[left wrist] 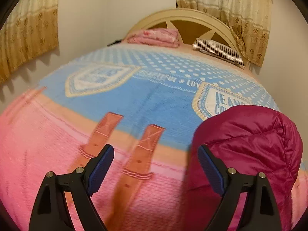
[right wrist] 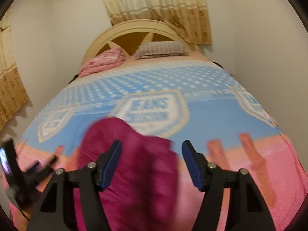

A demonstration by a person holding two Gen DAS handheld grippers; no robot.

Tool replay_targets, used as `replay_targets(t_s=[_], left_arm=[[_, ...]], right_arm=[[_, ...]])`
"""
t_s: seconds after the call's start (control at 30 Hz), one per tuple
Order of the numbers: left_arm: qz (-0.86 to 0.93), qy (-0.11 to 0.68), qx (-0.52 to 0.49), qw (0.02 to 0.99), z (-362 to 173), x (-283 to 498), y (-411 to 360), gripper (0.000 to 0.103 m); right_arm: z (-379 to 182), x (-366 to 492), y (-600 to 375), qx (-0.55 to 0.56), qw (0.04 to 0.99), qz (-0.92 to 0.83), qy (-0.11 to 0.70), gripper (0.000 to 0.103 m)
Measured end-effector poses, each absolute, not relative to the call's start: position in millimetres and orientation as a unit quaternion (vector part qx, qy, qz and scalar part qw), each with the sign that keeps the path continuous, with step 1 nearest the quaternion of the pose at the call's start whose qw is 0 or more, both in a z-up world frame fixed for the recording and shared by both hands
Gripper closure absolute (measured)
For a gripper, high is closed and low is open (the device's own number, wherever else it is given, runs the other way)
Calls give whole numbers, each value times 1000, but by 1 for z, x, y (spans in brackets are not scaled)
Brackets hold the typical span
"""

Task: Fold large clothes
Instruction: 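Fold the sleeve onto the bundle with the left gripper while the right gripper pinches the jacket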

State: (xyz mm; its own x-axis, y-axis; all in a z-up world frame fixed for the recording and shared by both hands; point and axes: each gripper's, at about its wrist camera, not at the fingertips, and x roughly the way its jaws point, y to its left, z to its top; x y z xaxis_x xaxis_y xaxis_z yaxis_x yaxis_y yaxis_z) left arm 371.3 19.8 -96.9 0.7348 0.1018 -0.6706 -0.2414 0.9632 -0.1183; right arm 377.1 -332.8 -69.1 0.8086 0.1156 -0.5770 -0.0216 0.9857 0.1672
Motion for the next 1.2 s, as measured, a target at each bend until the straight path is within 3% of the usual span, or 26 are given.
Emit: replay_targets(t_s=[0.27,0.53,1.2], left_arm=[[55,370,-131,918,-110,395,5,14],[26,387,-24,921,-129,409,-63,14],[51,405,-17,913,-166,421,-78,3]], right_arm=[[-127,414,-298,84,934,16,346,42],[-180,404,-347,102,922,-22,372,42],[-218,409,-362,119,923,-35,365,36]])
